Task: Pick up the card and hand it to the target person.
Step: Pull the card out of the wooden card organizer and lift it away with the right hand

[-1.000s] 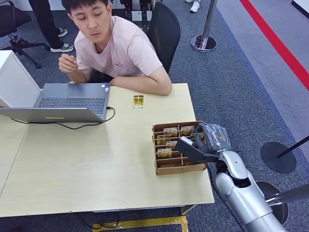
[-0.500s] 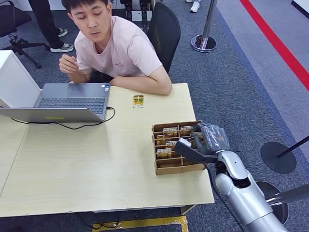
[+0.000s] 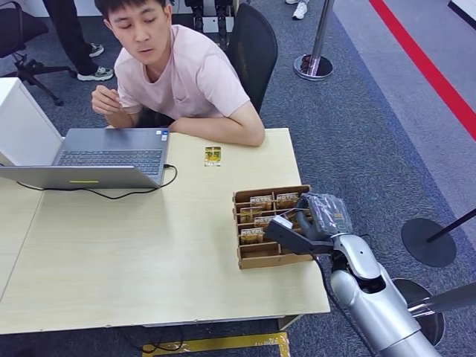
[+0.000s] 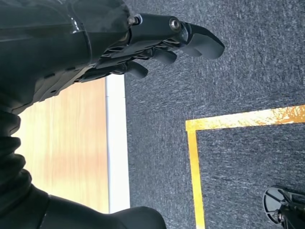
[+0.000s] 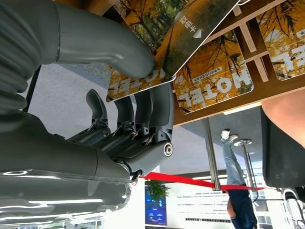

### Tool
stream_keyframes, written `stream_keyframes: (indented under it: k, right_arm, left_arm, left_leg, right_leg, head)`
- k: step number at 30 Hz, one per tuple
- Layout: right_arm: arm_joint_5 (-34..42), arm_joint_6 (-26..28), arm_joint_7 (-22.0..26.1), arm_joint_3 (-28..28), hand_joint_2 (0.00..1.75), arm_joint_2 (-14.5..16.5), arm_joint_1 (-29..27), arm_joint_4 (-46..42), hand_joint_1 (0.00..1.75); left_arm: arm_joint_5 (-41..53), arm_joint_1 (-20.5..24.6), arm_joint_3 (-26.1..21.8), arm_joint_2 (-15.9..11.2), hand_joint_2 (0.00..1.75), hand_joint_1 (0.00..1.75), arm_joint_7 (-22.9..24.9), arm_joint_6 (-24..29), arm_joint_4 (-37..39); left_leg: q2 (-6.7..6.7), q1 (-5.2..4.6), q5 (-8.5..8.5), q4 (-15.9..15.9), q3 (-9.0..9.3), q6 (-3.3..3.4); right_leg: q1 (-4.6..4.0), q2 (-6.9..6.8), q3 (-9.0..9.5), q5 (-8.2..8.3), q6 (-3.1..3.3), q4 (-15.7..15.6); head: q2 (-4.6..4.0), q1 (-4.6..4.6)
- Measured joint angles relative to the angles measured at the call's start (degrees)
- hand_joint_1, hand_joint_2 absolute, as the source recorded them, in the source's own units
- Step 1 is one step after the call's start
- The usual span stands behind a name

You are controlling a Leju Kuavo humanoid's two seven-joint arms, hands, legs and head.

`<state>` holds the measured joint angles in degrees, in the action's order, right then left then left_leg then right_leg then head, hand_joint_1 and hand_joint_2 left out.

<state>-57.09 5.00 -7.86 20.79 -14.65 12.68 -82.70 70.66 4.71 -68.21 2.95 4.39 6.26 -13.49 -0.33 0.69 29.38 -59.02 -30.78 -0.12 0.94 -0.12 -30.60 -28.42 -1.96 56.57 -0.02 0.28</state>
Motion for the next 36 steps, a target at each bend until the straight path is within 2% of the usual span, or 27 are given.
stream_keyframes:
  k: [5, 6, 10, 21, 36]
  right_arm:
    - [-0.13, -0.2, -0.04, 0.02, 1.75, 0.01, 0.0, -0.1, 1.5]
    - [-0.18, -0.23, -0.05, 0.03, 1.75, 0.01, 0.01, -0.13, 1.5]
    - [-0.7, -0.53, -0.27, 0.06, 1.75, 0.03, 0.04, -0.4, 1.31]
    - [-1.28, -0.41, -0.15, 0.07, 1.75, 0.16, 0.03, -0.73, 1.31]
    - [0.15, 6.6, 4.68, -1.65, 1.75, 0.33, -0.27, -6.32, 1.31]
  left_arm:
    - [0.0, 0.0, -0.11, 0.0, 1.75, 0.0, 0.04, 0.02, 0.0]
    - [0.0, 0.0, -0.11, 0.0, 1.75, 0.0, 0.04, 0.02, 0.0]
    - [0.0, 0.0, -0.11, 0.0, 1.75, 0.0, -0.12, 0.02, 0.0]
    - [-0.63, 0.0, -0.2, 0.0, 1.75, 0.0, -0.83, 0.99, 0.0]
    - [-0.68, 0.01, -0.25, 0.0, 1.75, 0.0, -0.89, 1.02, 0.0]
  left_leg:
    - [0.0, 0.0, 0.0, 0.0, 0.0, 0.0]
    - [0.0, 0.0, 0.0, 0.0, 0.0, 0.0]
    - [0.0, 0.0, 0.0, 0.0, -0.01, 0.0]
    - [0.0, 0.0, 0.0, 0.0, -0.01, 0.0]
    - [0.0, 0.0, 0.0, 0.0, -0.02, 0.0]
  right_leg:
    - [0.0, 0.0, 0.0, 0.0, 0.0, 0.0]
    - [0.0, 0.0, 0.0, 0.0, 0.0, 0.0]
    - [0.0, -0.01, 0.01, 0.0, 0.0, 0.0]
    - [0.0, -0.01, 0.01, 0.0, 0.0, 0.0]
    - [0.0, -0.01, 0.0, 0.0, 0.0, 0.0]
  head:
    - [0.01, 0.0]
    - [0.0, 0.0]
    - [0.01, 0.0]
    - [0.0, 0.0]
    - [0.0, 0.0]
